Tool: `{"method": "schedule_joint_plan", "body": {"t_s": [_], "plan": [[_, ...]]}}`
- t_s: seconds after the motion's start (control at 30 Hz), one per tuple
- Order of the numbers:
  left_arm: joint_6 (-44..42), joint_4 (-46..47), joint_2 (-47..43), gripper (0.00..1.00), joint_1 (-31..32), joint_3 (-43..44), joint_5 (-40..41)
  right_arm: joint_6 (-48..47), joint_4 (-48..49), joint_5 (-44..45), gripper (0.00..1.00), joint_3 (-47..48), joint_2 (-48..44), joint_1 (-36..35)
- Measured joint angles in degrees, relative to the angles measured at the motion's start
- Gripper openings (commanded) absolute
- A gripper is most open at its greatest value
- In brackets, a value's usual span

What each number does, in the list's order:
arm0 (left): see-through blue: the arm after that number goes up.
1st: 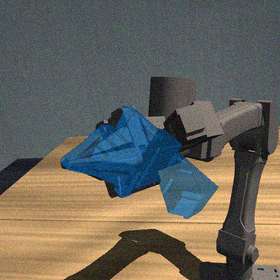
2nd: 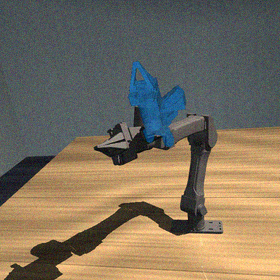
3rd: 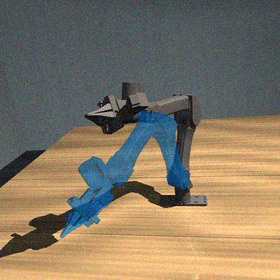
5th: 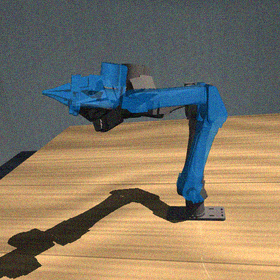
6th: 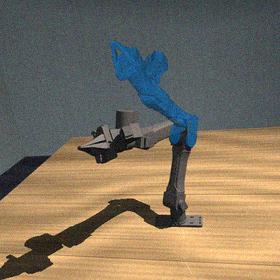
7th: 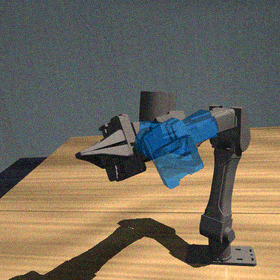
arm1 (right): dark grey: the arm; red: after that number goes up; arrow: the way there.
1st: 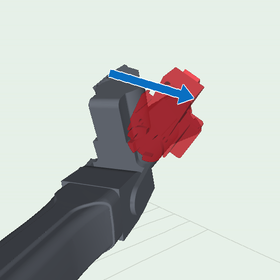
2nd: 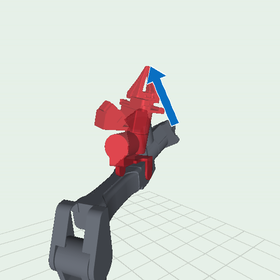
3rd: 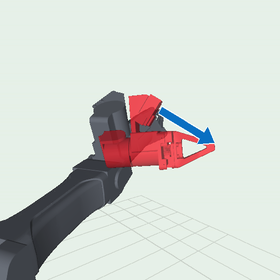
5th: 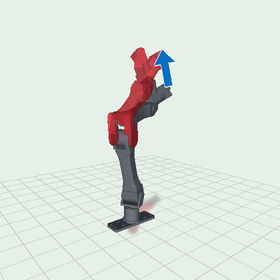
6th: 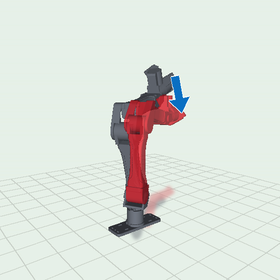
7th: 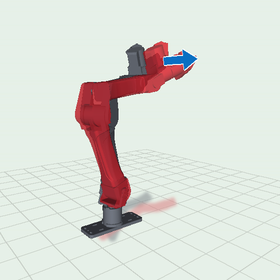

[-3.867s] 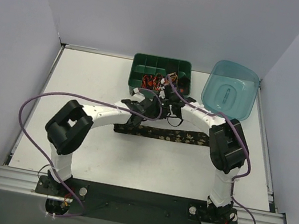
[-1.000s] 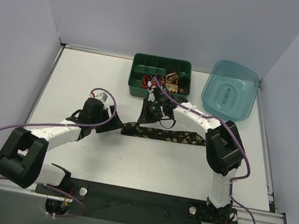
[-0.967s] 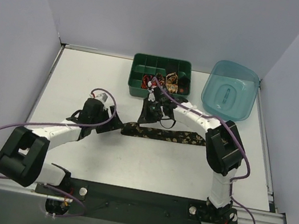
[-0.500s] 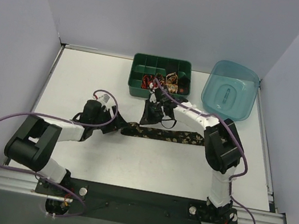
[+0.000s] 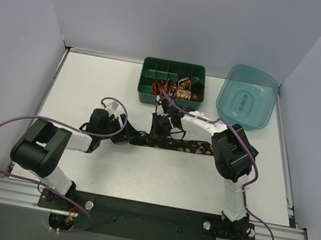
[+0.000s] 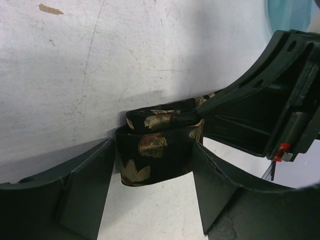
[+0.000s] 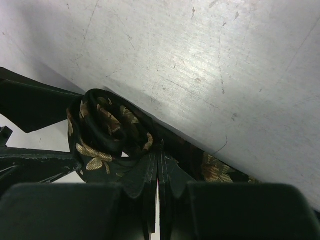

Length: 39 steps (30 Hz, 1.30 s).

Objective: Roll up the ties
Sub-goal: Roll the tie at the center of the board.

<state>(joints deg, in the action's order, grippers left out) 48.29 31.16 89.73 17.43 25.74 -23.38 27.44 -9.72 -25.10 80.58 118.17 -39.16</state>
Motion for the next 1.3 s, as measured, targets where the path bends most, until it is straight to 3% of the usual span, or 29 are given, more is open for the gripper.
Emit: {"method": "schedule_joint_plan", "body": {"t_s": [1.3], "plan": [[1.1,6.4,1.4,0.66,-0.4,-2.5,-0.8,2.9,1.9,-6.5,0.0,7.0,7.3,-2.3]]}}
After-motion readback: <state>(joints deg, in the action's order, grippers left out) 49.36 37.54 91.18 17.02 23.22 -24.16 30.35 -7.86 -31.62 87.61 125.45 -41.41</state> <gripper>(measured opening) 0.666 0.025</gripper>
